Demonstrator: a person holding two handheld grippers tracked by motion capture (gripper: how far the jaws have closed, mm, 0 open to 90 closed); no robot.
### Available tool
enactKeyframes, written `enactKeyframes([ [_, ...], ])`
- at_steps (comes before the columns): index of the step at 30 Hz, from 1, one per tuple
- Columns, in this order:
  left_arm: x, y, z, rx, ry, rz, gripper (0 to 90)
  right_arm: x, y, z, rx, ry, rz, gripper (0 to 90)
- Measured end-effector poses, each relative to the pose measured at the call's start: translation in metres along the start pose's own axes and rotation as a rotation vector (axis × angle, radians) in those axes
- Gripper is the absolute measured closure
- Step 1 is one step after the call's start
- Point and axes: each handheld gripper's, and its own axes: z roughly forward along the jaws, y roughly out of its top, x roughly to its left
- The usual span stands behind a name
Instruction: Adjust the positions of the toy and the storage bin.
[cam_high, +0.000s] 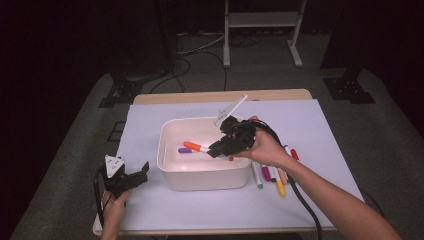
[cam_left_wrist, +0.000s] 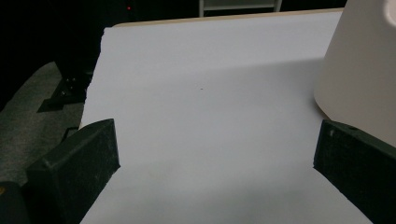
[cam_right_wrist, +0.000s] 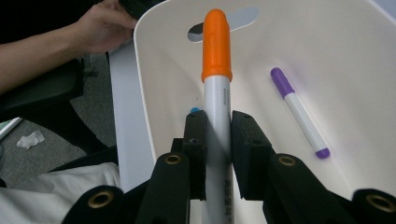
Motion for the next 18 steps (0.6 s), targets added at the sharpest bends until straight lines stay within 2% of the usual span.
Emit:
enactKeyframes([
  [4, 0.0, 0.0, 0.0, 0.0, 0.0, 0.001, 0.0, -0.001, 0.004, 0.019, 0.042, 0.014, -0.018, 75.8],
  [8, 0.0, 0.0, 0.0, 0.001, 0.0, 0.0, 0.0, -0.002, 0.007, 0.033, 0.059, 0.028, -0.035, 75.8],
  [9, 0.0, 0.0, 0.0, -0.001, -0.001, -0.001, 0.0, -0.002, 0.007, 0.039, 0.071, 0.036, -0.051, 75.8],
  [18, 0.0, 0.0, 0.0, 0.001, -0.001, -0.001, 0.0, -0.004, 0.012, 0.057, 0.115, 0.057, -0.073, 75.7],
])
